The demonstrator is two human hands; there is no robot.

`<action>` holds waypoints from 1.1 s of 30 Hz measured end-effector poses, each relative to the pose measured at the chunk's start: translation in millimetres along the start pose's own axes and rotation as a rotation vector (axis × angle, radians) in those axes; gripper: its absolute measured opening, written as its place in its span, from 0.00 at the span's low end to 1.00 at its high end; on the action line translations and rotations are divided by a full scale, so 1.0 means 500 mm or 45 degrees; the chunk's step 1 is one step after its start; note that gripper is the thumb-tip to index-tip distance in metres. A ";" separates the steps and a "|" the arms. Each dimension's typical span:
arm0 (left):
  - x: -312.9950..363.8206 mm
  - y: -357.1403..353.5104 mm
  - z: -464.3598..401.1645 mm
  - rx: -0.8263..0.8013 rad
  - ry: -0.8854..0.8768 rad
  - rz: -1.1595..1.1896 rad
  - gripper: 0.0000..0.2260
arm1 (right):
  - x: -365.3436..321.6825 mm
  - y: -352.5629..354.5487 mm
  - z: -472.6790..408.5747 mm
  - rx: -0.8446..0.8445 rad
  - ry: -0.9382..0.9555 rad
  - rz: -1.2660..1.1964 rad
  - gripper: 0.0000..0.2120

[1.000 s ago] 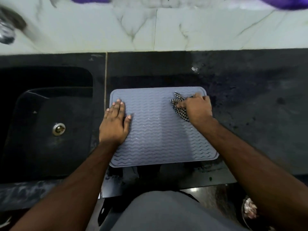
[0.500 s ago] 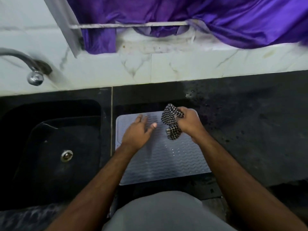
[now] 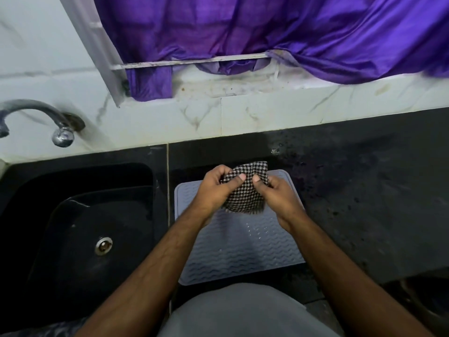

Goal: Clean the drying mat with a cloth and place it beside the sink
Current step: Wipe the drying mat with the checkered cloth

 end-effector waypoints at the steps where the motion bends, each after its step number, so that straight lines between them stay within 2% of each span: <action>1: 0.006 -0.009 0.000 0.004 0.008 -0.036 0.09 | 0.005 -0.002 0.003 0.003 0.025 -0.056 0.11; 3: 0.015 -0.022 -0.004 0.080 0.001 -0.237 0.12 | 0.009 -0.008 0.006 0.075 0.099 -0.041 0.12; 5: 0.023 -0.029 -0.010 0.229 -0.056 -0.538 0.11 | 0.005 -0.013 0.014 0.245 0.209 0.222 0.12; 7: 0.023 -0.034 -0.012 0.371 -0.070 -0.592 0.10 | -0.006 -0.026 0.034 0.351 0.402 0.453 0.14; 9: 0.009 -0.041 -0.020 0.429 0.052 -0.308 0.09 | -0.007 -0.053 0.051 0.292 0.574 0.636 0.23; 12: 0.005 -0.057 -0.019 0.401 0.359 0.184 0.12 | 0.023 -0.080 0.054 0.116 0.610 0.792 0.37; 14: 0.007 -0.051 -0.016 0.287 0.474 0.267 0.16 | 0.043 -0.066 0.043 0.071 0.557 0.738 0.39; 15: 0.006 -0.048 -0.017 0.226 0.505 0.218 0.18 | 0.053 -0.050 0.033 0.090 0.518 0.693 0.35; 17: -0.004 -0.040 -0.019 0.133 0.492 0.041 0.19 | 0.074 -0.018 0.013 0.155 0.424 0.720 0.24; 18: -0.013 -0.038 -0.019 0.104 0.452 -0.040 0.19 | 0.084 -0.006 0.004 0.165 0.377 0.815 0.21; 20: -0.042 -0.036 -0.023 0.088 0.363 -0.200 0.16 | 0.105 0.011 -0.012 0.147 0.292 1.052 0.20; 23: -0.094 -0.002 -0.032 0.072 0.175 -0.699 0.11 | 0.125 0.059 -0.029 0.268 0.152 1.247 0.22; 24: -0.110 0.015 -0.036 0.037 0.162 -0.855 0.12 | 0.126 0.081 -0.035 0.348 0.120 1.277 0.22; 26: -0.147 0.042 -0.041 -0.045 0.220 -1.101 0.21 | 0.123 0.117 -0.054 0.444 0.128 1.342 0.22; 28: -0.185 0.053 -0.039 -0.116 0.256 -1.413 0.30 | 0.119 0.134 -0.081 0.414 0.221 1.438 0.21; 30: -0.217 0.051 -0.041 -0.151 0.191 -1.736 0.34 | 0.114 0.129 -0.116 0.335 0.320 1.572 0.22; 33: -0.221 0.043 -0.057 -0.145 0.178 -1.857 0.34 | 0.105 0.080 -0.156 0.137 0.444 1.608 0.23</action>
Point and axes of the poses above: each hand's wrist, its own z-axis away from the middle knuckle, its own y-axis out of the back of the hand, x = y × z, the point moved 3 cm from there along -z, towards the middle knuckle, and after that the axes turned 14 degrees about z, right-handed, at the moved point
